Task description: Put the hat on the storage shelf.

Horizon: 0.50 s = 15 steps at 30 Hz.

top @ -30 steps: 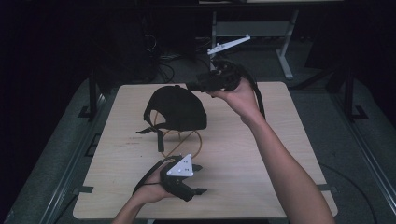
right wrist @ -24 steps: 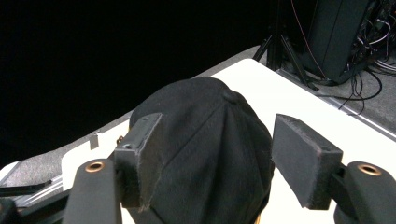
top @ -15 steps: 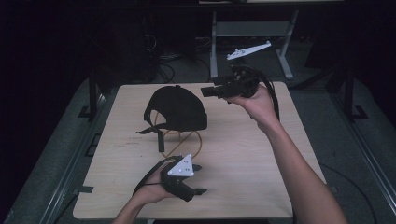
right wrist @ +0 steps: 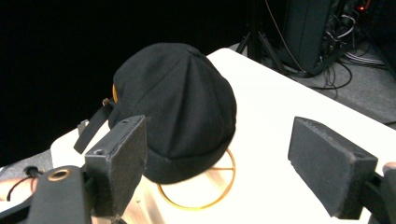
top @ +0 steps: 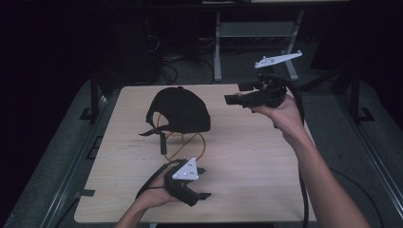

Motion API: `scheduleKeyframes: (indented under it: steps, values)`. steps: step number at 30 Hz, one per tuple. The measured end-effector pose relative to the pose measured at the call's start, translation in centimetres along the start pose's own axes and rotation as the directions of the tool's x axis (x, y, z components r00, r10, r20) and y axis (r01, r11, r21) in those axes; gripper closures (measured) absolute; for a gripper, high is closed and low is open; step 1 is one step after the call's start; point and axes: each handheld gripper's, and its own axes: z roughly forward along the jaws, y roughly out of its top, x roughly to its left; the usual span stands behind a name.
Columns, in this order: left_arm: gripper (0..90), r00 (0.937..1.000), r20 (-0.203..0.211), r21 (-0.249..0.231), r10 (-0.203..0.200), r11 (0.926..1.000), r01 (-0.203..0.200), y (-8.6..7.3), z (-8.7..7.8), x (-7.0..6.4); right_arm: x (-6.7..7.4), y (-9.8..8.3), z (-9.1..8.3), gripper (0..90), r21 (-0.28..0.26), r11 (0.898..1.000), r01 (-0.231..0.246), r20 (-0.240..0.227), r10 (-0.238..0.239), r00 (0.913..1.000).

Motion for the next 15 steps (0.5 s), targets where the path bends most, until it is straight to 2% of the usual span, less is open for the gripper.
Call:
scheduleKeyframes:
  steps: [8,15]
  values:
    - [22.0,1.0,-0.004,-0.001,-0.001,1.0,0.001,0.0,0.0,0.2,-0.7,-1.8,-1.9,17.9,0.004,1.0,-0.012,0.026,0.012,0.9996]
    - [21.5,0.9999,-0.008,-0.01,-0.014,0.9999,0.014,-0.1,-0.1,0.3,-1.4,-3.2,-2.8,17.6,0.004,1.0,-0.03,0.043,0.03,0.9986]
